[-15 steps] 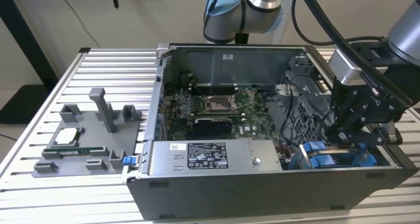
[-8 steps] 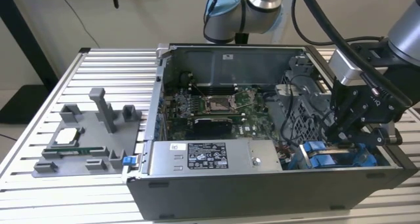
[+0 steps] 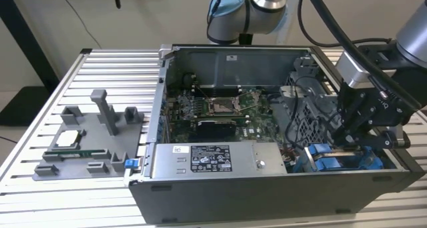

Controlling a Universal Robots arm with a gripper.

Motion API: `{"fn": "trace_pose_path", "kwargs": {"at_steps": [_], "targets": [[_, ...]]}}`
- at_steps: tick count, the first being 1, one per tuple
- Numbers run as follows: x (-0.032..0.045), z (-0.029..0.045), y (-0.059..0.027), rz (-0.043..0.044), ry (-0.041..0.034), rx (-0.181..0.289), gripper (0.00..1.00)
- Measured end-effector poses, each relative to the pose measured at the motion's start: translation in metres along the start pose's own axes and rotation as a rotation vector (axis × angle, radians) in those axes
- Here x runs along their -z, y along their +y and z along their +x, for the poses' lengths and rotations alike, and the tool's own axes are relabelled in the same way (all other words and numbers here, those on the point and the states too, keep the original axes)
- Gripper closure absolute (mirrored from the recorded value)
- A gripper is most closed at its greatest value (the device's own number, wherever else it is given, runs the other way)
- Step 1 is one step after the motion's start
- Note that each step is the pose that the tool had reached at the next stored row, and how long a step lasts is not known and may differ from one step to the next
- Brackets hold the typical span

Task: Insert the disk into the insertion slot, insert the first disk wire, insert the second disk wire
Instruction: 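Insert the second disk wire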

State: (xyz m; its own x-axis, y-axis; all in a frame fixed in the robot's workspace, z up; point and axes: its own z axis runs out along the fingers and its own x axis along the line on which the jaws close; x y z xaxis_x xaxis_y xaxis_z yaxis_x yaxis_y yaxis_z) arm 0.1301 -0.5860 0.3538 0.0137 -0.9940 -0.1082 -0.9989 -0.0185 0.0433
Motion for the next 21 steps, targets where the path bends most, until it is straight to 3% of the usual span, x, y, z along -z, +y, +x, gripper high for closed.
{"fn": "trace_pose_path", "kwargs": {"at_steps": [7,21], "targets": [[-0.0016,-0.0003,-0.0108,0.0001,-0.0024,0.0,1.0],[-0.0073,-0.0018,-0.0161,0.0002,-0.0099,0.0,1.0]]}}
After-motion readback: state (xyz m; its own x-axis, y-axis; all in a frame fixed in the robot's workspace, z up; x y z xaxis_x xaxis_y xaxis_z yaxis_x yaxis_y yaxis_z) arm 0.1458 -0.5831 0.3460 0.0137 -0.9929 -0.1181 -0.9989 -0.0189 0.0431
